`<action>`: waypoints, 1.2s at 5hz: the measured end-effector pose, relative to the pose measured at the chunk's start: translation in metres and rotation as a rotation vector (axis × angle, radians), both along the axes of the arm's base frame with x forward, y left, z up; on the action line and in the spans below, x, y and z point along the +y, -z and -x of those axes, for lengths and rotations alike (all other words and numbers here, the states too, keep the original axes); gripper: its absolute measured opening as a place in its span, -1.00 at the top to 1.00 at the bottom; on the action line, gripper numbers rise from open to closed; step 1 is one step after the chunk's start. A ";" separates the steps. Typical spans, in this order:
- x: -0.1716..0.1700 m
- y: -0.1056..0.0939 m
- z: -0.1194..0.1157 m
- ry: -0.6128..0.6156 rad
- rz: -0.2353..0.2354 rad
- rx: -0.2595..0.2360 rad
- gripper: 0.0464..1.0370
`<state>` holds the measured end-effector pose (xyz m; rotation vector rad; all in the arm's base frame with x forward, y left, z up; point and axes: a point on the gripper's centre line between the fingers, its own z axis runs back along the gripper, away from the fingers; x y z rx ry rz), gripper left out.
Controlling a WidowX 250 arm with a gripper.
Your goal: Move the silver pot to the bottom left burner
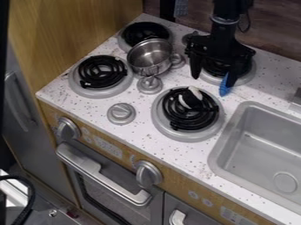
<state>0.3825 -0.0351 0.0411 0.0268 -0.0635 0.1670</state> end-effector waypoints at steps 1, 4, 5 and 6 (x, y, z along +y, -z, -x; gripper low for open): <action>0.002 0.017 0.004 -0.003 -0.005 0.046 -0.92; 0.081 0.007 -0.036 -0.110 -0.058 -0.036 -0.92; 0.103 0.011 -0.045 -0.147 -0.059 -0.049 -0.92; 0.121 0.025 -0.055 -0.189 -0.039 -0.059 -0.92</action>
